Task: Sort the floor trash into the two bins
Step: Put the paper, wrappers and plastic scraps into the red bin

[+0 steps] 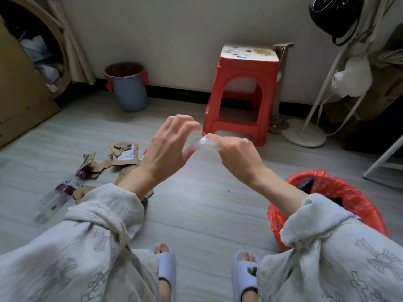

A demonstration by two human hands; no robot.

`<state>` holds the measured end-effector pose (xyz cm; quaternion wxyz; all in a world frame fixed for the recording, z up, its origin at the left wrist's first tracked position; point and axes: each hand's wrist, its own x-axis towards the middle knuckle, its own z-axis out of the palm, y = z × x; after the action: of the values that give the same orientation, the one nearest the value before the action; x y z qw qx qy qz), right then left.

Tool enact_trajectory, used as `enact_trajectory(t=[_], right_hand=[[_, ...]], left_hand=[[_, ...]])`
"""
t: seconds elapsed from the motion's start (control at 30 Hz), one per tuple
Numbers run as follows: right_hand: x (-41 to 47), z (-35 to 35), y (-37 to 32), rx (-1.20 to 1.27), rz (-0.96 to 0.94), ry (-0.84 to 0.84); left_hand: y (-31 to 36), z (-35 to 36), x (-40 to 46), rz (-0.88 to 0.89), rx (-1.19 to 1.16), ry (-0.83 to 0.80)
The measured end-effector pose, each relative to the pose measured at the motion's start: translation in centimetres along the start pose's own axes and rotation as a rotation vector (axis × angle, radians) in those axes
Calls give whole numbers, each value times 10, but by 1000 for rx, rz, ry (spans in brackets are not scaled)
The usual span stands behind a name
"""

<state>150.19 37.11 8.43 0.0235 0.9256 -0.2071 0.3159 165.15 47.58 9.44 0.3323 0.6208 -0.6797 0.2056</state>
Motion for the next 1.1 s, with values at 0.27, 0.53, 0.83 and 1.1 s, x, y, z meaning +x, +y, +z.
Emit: enact_trajectory(t=[0.27, 0.53, 0.83, 1.1], right_hand=[[-1, -12, -1, 104, 255, 149], [9, -14, -11, 593, 985, -121], [0, -18, 4, 703, 832, -50], [-9, -21, -4, 634, 437, -18]], left_hand=[[17, 2, 8, 209, 125, 35], [25, 12, 15, 74, 243, 41], [15, 21, 0, 49, -147, -187], [3, 18, 0, -39, 114, -217]])
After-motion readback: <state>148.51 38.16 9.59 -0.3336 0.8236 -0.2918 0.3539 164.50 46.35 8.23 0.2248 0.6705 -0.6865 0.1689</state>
